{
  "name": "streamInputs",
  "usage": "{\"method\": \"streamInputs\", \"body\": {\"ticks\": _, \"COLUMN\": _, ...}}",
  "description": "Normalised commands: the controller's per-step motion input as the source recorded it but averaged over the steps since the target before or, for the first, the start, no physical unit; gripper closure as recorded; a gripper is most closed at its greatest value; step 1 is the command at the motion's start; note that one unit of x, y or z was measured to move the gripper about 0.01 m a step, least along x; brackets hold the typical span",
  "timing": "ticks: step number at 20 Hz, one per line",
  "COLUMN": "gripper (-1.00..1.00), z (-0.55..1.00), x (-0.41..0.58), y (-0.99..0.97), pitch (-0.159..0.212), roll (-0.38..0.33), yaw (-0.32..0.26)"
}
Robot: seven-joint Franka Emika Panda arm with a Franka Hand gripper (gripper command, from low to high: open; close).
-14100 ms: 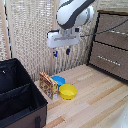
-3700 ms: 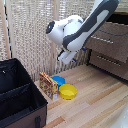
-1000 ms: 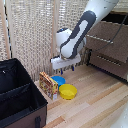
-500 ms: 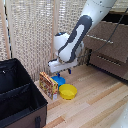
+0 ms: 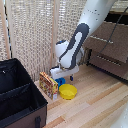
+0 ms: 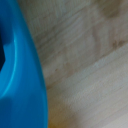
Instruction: Kindly move your gripper toward the top drawer's handle. With caution, hold the handle robustly using your gripper and pull open the top drawer. Let the handle go. Relocate your gripper to the bowl placed in the background. Gently hold the bowl using your gripper. Bring the gripper and the bowl to the ajar drawer. Softly release the bowl into it.
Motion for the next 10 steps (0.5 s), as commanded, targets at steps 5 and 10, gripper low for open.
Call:
{"method": "streamInputs", "body": {"ticks": 5, "gripper": 1.00, "z": 0.00, "x": 0.123, "y": 0.01, "pitch": 0.021, "roll": 0.002, "yaw": 0.033}}
{"method": "streamInputs", "body": {"ticks": 10, "gripper": 1.00, "z": 0.00, "x": 0.083, "y": 0.09, "pitch": 0.000, "roll": 0.000, "yaw": 0.001}}
